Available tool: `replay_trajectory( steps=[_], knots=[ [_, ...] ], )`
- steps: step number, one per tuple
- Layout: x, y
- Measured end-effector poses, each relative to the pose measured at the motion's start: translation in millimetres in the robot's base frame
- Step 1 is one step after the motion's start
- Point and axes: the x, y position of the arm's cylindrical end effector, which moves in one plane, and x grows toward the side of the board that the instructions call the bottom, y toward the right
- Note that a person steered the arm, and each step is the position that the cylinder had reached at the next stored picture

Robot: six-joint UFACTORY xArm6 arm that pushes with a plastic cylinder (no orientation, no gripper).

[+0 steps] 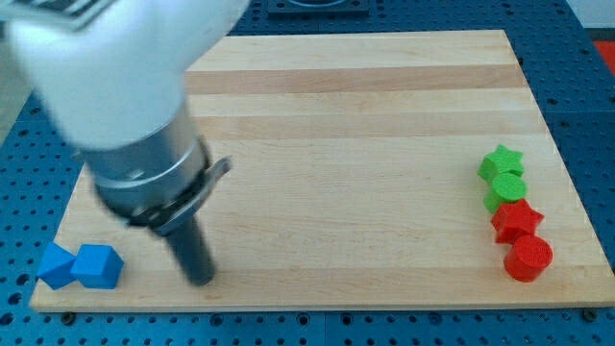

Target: Slightly move the blue cube to the top of the blue triangle

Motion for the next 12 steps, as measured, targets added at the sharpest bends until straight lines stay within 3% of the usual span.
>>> replay_trajectory(
  steps=[4, 10, 12],
  knots=[
    [13, -54],
    [11, -70],
    [-36, -70]
  ],
)
